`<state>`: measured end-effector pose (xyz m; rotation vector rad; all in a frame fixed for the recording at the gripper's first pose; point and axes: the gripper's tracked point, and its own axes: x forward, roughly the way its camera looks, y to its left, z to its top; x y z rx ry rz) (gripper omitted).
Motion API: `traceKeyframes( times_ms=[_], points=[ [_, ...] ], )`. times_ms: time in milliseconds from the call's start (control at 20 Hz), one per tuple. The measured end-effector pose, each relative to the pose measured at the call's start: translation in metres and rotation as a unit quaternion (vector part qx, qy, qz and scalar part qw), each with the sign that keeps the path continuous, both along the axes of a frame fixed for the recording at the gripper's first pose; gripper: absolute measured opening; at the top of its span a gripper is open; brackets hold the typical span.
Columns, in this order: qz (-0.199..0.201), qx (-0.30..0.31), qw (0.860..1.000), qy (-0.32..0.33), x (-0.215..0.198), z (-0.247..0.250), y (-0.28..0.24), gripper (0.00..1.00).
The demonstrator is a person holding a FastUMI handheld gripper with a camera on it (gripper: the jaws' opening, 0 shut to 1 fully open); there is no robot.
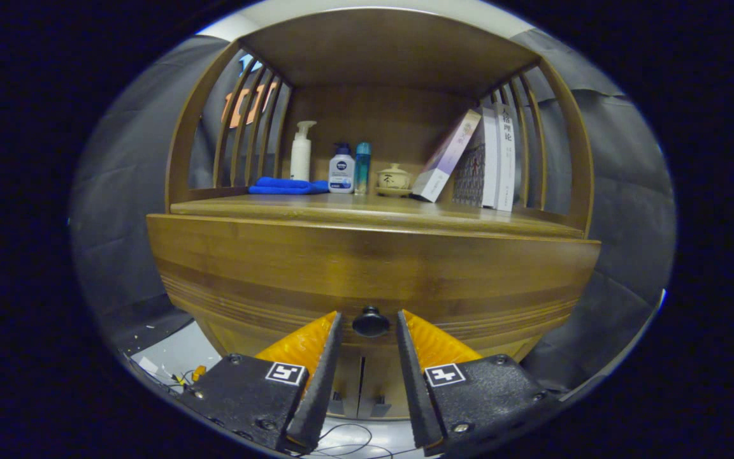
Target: Pull open the drawer, take out the items inside it, and place them on the countertop above the cabinet.
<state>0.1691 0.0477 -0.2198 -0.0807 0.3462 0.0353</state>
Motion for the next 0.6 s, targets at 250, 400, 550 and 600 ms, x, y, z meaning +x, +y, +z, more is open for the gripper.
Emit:
traceKeyframes(
  times_ms=[250, 400, 550, 600],
  points=[
    [-0.016, -0.004, 1.0, -0.002, 0.0062, -0.0027, -0.0022, 0.43],
    [-0.017, -0.007, 1.0, 0.001, 0.0042, -0.0028, -0.0017, 0.28],
    [-0.008, -0.003, 1.0, 0.009, 0.0042, -0.0029, -0.0013, 0.25],
    [-0.006, 0.0, 1.0, 0.012, 0.0033, -0.0028, -0.0018, 0.24]
  ],
)
